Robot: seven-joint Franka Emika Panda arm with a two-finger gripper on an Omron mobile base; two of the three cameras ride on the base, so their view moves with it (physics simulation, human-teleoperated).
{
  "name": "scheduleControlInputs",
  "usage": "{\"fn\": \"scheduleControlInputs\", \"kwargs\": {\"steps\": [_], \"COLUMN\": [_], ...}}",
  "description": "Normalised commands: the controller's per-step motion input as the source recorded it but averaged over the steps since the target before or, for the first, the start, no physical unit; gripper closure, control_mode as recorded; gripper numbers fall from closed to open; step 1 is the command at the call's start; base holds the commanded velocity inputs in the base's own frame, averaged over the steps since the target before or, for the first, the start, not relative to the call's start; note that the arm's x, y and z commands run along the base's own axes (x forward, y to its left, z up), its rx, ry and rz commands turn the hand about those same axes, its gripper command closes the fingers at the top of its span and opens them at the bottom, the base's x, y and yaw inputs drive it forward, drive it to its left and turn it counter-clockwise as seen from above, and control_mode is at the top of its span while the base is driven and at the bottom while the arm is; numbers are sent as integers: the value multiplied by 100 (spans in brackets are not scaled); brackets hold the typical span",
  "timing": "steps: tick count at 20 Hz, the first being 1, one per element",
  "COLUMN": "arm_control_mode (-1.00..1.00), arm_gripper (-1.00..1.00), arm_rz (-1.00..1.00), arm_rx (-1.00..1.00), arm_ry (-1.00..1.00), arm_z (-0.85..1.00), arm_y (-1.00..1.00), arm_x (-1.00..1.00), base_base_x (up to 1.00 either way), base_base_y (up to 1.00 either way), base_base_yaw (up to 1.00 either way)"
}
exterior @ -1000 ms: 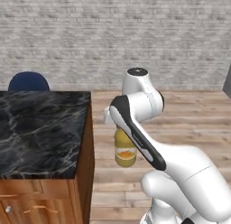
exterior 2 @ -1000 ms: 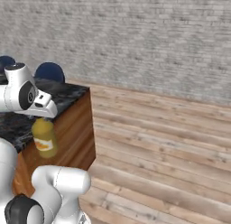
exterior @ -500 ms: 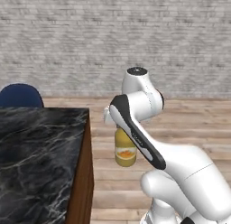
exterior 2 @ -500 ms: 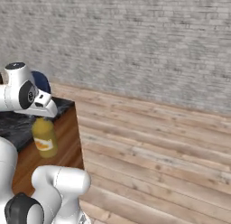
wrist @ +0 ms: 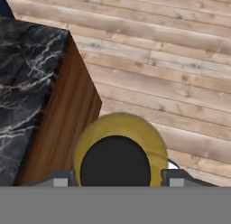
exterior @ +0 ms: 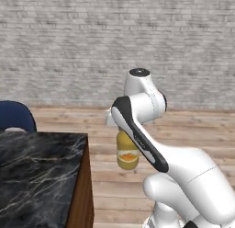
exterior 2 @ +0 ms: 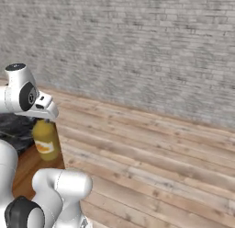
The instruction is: There is a wine glass and glass cup on the dining counter. Place the wine bottle next to the wine glass and the juice bottle next to the glass cup.
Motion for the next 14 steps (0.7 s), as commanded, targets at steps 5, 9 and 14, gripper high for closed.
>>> {"fn": "scheduleControlInputs", "kwargs": {"steps": [5,9,14], "arm_control_mode": [100,100,100], "arm_gripper": [100,100,100], "arm_rz": [0,0,0], "arm_rx": [0,0,0], "arm_ry": [0,0,0], "arm_z": [0,0,0], "arm_y": [0,0,0], "arm_x": [0,0,0], "base_base_x": [77,77,76], "base_base_y": [-35,-32,-29], "base_base_yaw": [9,12,16]}}
